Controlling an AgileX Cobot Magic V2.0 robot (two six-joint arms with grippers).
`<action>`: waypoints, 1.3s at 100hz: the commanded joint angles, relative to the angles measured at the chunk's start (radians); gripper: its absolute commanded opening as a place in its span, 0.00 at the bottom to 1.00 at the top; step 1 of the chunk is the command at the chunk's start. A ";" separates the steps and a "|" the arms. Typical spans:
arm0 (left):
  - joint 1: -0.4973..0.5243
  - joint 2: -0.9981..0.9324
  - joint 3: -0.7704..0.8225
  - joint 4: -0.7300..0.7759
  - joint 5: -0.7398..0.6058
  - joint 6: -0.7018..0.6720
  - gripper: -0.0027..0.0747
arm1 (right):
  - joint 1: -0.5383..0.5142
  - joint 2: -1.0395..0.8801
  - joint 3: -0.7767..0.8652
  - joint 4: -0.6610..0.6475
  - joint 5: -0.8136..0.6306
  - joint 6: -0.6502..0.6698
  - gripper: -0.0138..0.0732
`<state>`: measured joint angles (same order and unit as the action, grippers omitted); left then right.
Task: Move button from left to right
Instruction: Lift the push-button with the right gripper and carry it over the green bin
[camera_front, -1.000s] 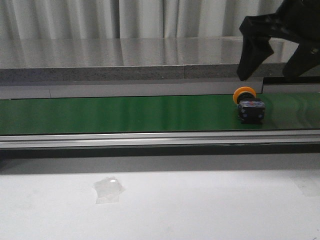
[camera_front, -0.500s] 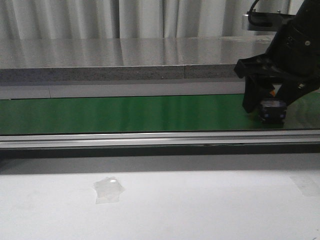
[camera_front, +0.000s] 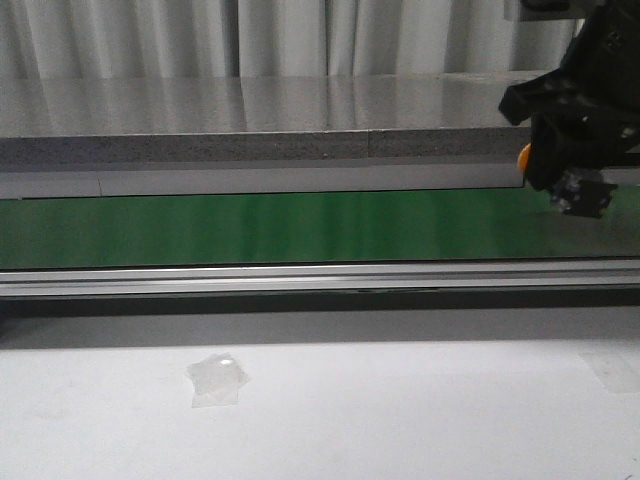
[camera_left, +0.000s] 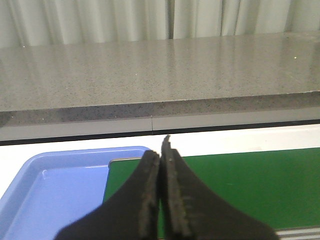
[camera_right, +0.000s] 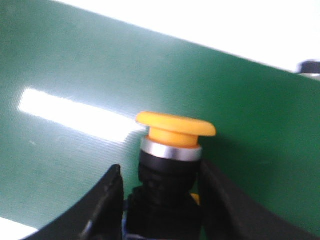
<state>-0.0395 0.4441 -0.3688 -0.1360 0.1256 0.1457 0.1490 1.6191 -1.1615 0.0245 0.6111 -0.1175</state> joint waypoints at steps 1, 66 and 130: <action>-0.008 0.005 -0.029 -0.009 -0.085 0.000 0.01 | -0.053 -0.070 -0.052 -0.039 -0.013 -0.007 0.39; -0.008 0.005 -0.029 -0.009 -0.085 0.000 0.01 | -0.472 -0.042 -0.162 -0.161 0.016 -0.136 0.39; -0.008 0.005 -0.029 -0.009 -0.085 0.000 0.01 | -0.552 0.166 -0.162 -0.158 -0.049 -0.137 0.39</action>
<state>-0.0395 0.4441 -0.3688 -0.1360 0.1256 0.1457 -0.3968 1.8157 -1.2871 -0.1262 0.6095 -0.2468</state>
